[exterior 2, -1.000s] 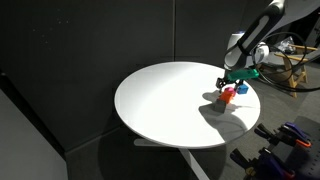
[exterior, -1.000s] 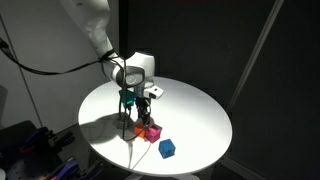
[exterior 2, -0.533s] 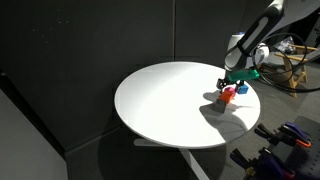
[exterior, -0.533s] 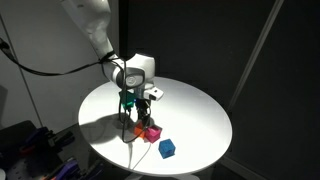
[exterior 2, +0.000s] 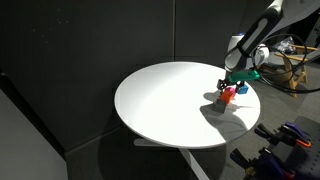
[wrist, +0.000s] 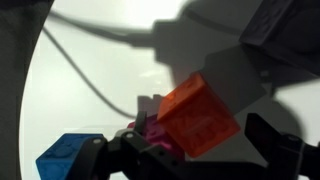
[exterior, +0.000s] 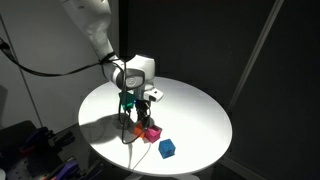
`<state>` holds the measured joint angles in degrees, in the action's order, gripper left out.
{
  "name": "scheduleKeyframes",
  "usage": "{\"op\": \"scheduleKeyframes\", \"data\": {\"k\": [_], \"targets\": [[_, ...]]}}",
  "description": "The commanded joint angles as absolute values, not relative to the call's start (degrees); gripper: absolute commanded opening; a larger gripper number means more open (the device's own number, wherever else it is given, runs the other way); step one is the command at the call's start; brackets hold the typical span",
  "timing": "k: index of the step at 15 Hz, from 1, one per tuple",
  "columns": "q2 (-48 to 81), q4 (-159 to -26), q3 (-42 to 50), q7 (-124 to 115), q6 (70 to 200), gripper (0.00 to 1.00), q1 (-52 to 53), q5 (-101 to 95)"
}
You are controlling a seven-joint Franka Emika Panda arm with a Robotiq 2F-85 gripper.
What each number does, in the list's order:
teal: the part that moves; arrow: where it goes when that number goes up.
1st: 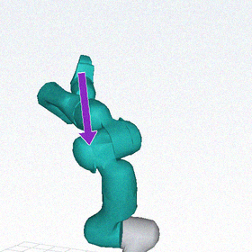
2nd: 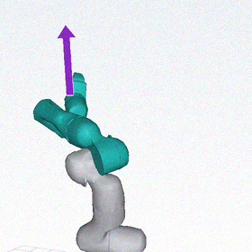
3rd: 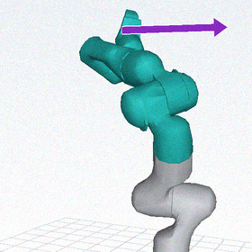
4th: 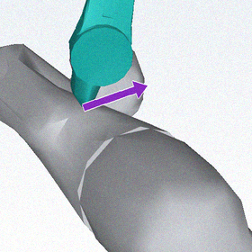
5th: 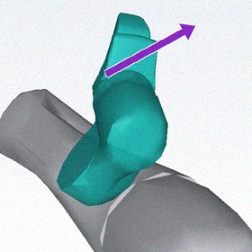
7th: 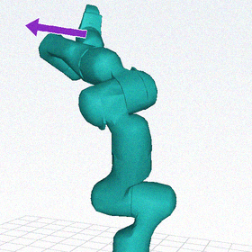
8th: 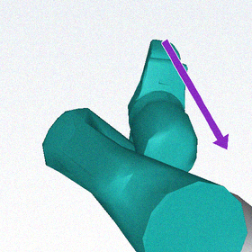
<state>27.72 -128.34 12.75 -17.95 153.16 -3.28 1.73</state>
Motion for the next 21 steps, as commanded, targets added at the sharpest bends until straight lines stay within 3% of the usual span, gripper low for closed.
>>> {"op": "scheduleKeyframes", "data": {"k": [1,7,8,12,21], "targets": [[28.6,-126.9,13.5,-19.0,152.3,1.00,-2.8,1.3],[29.1,-126.7,13.6,-18.9,152.2,1.00,-2.9,1.3],[29.1,-126.6,13.6,-18.9,152.2,0.77,-2.9,1.3],[29.1,-126.3,13.6,-18.9,151.8,0.54,-2.9,1.3],[26.6,-127.9,14.3,-19.1,150.9,0.48,-2.3,0.4]]}}
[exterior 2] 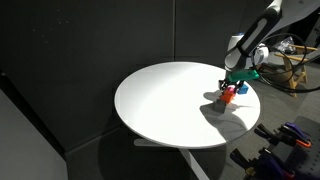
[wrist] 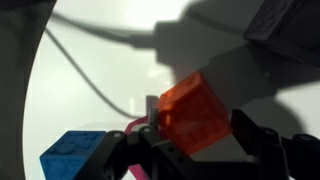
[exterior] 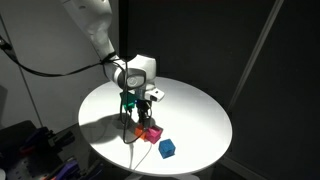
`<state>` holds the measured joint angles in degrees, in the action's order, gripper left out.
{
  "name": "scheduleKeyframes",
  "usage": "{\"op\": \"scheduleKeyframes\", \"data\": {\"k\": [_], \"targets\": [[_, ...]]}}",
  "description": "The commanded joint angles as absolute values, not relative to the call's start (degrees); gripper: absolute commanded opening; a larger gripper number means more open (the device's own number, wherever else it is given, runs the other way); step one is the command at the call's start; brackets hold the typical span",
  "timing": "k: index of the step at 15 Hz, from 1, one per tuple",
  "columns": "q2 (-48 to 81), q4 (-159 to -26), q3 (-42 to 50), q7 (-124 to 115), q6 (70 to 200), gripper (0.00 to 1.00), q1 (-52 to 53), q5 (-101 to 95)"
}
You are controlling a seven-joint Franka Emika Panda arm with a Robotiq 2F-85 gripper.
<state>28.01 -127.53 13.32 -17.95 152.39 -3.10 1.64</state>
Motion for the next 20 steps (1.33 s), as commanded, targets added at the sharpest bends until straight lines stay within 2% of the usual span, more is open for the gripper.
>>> {"op": "scheduleKeyframes", "data": {"k": [1,20], "targets": [[26.1,-128.2,14.5,-19.1,150.6,0.48,-2.2,0.2],[18.7,-133.1,15.8,-17.1,148.9,0.48,-2.1,-8.1]]}}
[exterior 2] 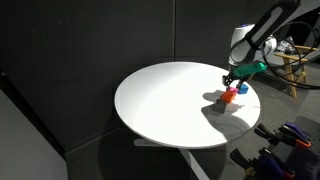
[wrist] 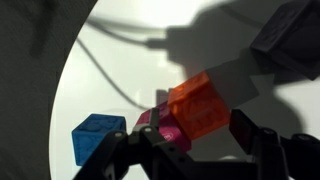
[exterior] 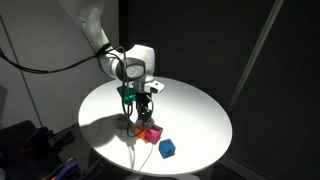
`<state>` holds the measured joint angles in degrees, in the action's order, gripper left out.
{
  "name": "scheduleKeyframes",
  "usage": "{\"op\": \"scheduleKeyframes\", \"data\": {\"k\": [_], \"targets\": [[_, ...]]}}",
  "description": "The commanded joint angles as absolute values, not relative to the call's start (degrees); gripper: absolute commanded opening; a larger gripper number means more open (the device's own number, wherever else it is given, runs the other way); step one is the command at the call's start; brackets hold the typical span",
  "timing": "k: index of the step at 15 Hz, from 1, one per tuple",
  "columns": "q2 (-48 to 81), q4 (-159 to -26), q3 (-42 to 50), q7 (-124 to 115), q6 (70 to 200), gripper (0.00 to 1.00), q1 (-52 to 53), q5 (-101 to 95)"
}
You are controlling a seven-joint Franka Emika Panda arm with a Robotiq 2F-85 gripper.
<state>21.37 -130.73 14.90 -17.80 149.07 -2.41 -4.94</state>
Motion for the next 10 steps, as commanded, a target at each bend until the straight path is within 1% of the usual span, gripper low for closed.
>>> {"op": "scheduleKeyframes", "data": {"k": [1,10], "targets": [[18.5,-133.4,15.8,-17.1,148.9,0.48,-2.1,-9.0],[18.4,-135.0,15.6,-13.3,150.9,0.48,-3.9,-11.1]]}}
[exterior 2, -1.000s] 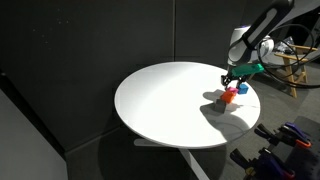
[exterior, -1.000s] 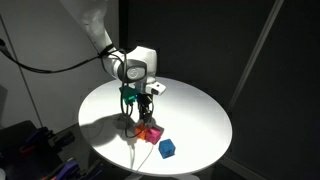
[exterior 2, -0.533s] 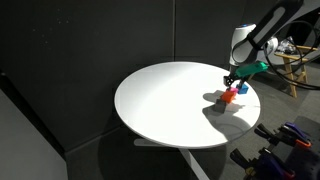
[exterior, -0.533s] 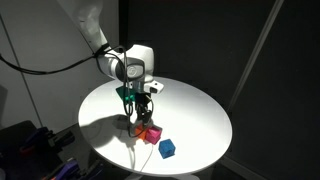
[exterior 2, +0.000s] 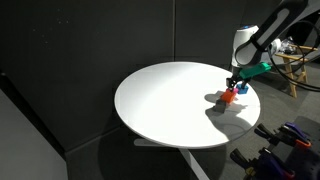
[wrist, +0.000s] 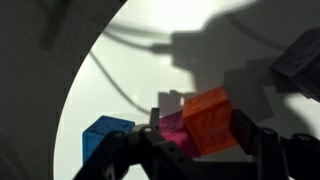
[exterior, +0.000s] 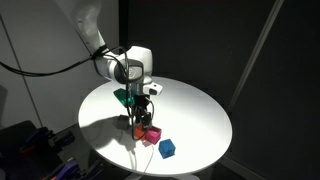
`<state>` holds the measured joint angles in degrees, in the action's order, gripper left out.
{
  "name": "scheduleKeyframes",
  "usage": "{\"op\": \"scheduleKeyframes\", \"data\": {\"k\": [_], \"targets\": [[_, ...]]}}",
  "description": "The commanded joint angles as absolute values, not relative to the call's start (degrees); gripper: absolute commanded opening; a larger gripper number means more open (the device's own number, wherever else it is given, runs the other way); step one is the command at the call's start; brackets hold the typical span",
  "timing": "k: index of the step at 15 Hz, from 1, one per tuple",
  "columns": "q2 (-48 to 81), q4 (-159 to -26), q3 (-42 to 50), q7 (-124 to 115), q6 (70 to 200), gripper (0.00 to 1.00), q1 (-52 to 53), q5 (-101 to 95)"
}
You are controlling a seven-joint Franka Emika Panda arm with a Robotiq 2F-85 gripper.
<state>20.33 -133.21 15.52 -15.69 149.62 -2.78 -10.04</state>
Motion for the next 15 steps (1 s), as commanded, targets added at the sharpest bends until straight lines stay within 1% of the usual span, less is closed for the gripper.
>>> {"op": "scheduleKeyframes", "data": {"k": [1,11,12,13,14,15], "targets": [[18.3,-135.1,15.5,-12.5,151.1,0.48,-4.3,-10.9],[16.1,-136.1,14.6,-5.2,152.2,0.48,-9.8,-7.2],[15.8,-136.2,14.7,-4.7,152.0,0.63,-10.2,-6.7],[15.5,-136.3,14.6,-4.2,151.9,0.92,-10.7,-6.2],[15.3,-136.3,14.7,-3.8,151.7,0.90,-11.0,-6.0],[15.1,-136.3,14.8,-3.5,151.6,0.93,-11.4,-5.6]]}}
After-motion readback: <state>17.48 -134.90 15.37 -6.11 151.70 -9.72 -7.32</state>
